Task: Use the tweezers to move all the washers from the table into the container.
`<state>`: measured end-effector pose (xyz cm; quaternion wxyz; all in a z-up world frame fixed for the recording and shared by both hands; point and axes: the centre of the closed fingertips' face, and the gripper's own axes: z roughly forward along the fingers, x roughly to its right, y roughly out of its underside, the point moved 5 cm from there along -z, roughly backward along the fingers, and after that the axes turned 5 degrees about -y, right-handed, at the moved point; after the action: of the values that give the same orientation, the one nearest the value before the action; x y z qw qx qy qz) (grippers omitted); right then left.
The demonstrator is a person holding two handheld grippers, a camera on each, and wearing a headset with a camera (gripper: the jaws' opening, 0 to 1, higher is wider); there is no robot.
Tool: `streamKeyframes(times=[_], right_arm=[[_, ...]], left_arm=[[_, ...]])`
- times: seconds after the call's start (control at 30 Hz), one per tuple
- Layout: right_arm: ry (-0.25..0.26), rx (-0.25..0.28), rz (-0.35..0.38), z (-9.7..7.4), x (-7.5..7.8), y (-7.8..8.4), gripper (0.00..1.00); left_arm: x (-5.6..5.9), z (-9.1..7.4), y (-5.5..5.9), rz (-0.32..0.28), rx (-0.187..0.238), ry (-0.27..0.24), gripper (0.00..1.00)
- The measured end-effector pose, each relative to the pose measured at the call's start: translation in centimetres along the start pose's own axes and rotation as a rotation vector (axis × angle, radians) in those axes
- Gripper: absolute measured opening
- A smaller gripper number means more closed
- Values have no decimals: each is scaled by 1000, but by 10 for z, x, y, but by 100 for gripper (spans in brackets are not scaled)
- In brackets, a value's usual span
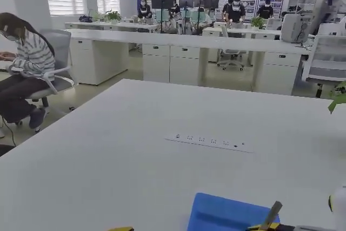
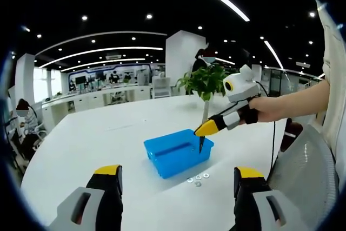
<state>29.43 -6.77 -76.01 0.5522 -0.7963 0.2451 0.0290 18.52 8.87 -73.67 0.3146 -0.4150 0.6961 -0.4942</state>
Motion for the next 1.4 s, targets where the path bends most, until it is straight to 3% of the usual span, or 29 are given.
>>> streamKeyframes(times=[0.53,0.97,1.3,1.4], right_arm=[[-17,-111,11,15,-6,42,3],[-9,-132,15,17,-4,51,4],[-13,-157,-71,19,-12,53,4],[-17,-179,-161,19,-14,54,3]], left_arm=[[1,0,0,4,-5,1,84],[1,0,1,8,-10,3,83],[0,0,1,9,-11,2,83],[1,0,1,10,-12,1,83]])
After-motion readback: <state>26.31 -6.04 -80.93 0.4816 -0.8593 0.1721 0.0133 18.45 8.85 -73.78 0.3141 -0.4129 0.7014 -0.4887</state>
